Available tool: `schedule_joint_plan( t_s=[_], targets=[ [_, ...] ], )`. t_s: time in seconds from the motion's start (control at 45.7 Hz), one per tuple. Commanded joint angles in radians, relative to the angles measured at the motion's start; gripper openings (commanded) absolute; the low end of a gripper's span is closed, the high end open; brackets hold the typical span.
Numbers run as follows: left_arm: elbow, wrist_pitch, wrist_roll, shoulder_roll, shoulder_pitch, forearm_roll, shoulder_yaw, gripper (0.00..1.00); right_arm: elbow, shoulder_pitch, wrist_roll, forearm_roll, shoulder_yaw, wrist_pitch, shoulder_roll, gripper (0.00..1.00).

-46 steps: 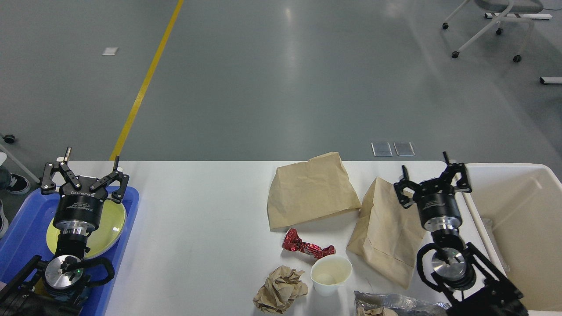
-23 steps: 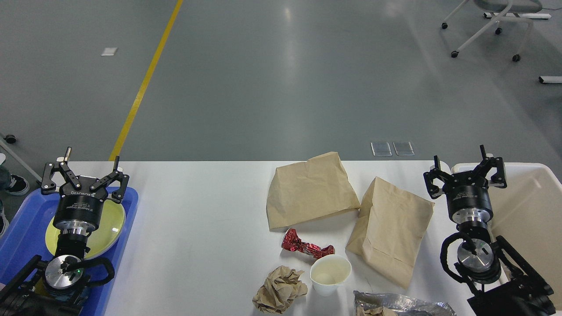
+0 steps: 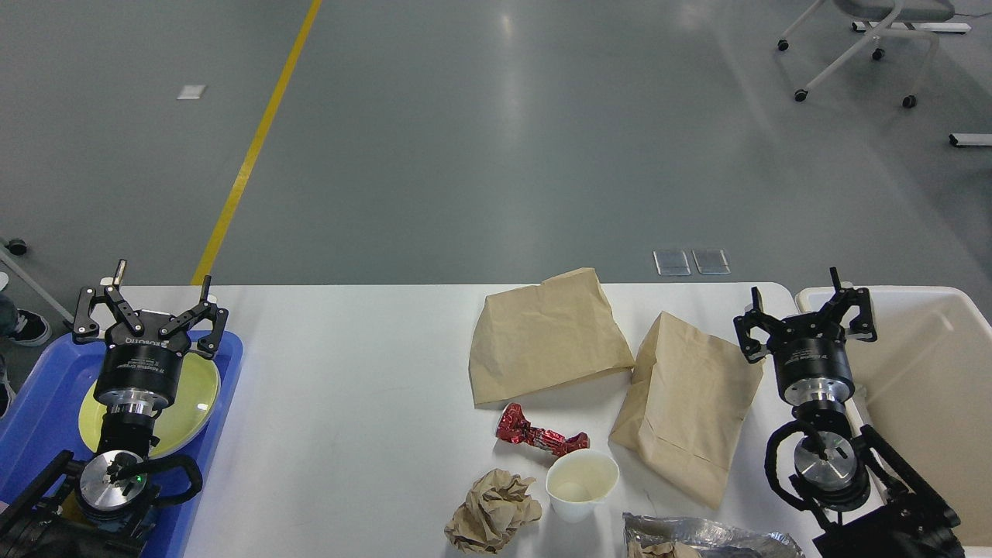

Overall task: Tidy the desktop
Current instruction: 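Move the right gripper toward the brown paper bag nearest it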

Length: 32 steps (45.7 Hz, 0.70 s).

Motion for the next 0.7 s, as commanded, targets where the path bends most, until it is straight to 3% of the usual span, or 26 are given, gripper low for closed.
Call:
schedule_joint_plan(
  t_s=[0.0, 0.678],
  targets=[
    [0.0, 0.0, 0.0, 0.0, 0.0, 0.001, 0.0, 0.96, -0.003, -0.006, -0.003, 0.001, -0.014, 0.0, 0.04, 1.0],
    [0.0, 0.0, 0.0, 0.0, 0.0, -0.001, 0.0, 0.96, -0.011, -0.039, 0.003, 0.001, -0.103, 0.102, 0.026, 1.0]
  ],
)
